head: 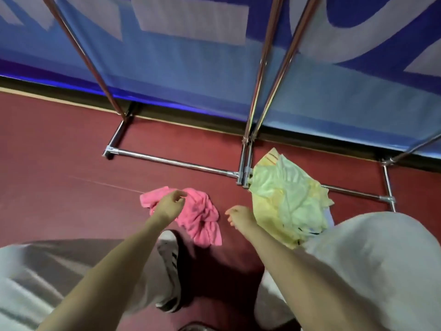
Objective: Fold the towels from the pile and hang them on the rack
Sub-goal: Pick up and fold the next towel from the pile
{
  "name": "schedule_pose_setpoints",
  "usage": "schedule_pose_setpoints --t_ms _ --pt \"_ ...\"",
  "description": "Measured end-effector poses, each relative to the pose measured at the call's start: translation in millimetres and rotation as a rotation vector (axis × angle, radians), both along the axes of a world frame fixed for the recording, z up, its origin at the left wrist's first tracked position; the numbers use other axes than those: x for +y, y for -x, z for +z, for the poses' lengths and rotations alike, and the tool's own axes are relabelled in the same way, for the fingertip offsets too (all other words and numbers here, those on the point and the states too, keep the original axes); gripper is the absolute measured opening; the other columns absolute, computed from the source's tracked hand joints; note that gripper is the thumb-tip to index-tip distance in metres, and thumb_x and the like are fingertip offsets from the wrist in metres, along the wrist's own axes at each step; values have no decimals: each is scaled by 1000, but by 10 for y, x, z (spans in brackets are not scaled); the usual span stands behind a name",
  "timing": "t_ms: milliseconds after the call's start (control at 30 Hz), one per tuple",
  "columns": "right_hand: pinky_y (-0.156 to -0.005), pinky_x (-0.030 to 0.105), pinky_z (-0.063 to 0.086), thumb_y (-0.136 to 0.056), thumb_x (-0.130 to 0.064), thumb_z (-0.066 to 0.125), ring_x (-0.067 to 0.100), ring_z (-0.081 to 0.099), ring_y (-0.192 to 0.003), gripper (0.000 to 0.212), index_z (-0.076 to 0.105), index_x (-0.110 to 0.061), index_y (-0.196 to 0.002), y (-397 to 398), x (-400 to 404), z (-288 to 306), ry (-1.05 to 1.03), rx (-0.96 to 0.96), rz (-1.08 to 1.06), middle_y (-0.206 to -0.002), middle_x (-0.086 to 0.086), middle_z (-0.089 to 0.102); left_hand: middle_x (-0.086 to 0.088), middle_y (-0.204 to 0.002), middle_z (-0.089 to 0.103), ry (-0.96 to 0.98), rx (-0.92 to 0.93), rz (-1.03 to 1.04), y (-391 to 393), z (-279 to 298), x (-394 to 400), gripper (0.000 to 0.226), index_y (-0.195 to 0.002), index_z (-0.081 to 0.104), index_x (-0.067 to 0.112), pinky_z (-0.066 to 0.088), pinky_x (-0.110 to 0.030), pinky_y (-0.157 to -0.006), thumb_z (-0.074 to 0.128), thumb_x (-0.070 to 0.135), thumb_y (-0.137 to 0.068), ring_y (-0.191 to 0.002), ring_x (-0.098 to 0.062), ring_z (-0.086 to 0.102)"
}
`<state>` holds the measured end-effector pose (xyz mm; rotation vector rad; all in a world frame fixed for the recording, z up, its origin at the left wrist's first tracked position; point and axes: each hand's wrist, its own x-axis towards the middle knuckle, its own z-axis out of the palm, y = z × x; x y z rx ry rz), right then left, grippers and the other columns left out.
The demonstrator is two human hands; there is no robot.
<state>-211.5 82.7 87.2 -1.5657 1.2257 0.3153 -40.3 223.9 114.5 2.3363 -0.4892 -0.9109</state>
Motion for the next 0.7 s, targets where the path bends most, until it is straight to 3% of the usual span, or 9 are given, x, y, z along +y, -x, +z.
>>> schedule_pose_setpoints --t_ms 133,200,267,367,500,633,700 --pt "-64 36 44 -85 -12 53 25 57 -65 26 59 -18 -61 -218 107 -417 -58 59 -71 -65 8 61 -18 -106 69 27 110 240 -77 -654 1 21 -101 65 13 50 -43 -88 49 3 -92 -97 -31 64" --pt "-69 38 46 -87 -12 52 24 54 -69 23 66 -9 -69 -302 159 -692 -69 89 -59 -67 10 61 -18 -108 68 10 134 283 -91 -922 -61 20 -104 64 11 49 -39 -88 48 5 -94 -97 -29 63" --pt "-79 39 47 -91 -16 49 28 59 -80 26 71 -2 -89 -312 222 -948 -32 151 22 -88 20 68 -14 -112 67 -16 117 263 -75 -1145 -122 23 -113 64 5 46 -33 -89 50 10 -95 -99 -27 61" --pt "-84 33 45 -96 -20 42 33 62 -104 31 69 -5 -104 -268 269 -1309 44 274 109 -113 17 67 -13 -112 65 -35 105 204 -55 -1477 -218 26 -117 62 5 50 -39 -89 55 13 -93 -98 -29 62" --pt "-82 34 47 -94 -30 47 31 62 -106 29 66 -12 -106 -215 358 -1725 105 335 107 -112 12 67 -12 -113 61 -26 47 231 29 -1807 -310 27 -115 63 7 46 -39 -95 62 17 -89 -105 -29 59" --pt "-70 33 40 -83 -71 39 32 61 -98 66 60 -11 -104 -225 491 -2018 106 301 -3 -107 10 59 -12 -122 53 -150 -12 137 118 -2039 -354 49 -129 56 13 43 -39 -94 69 30 -85 -112 -28 51" --pt "-71 35 42 -88 -64 33 33 61 -97 63 62 -9 -99 -266 537 -2085 152 367 39 -106 11 60 -14 -122 57 -210 -47 33 124 -2154 -348 51 -132 54 11 44 -40 -93 66 31 -86 -113 -31 53"
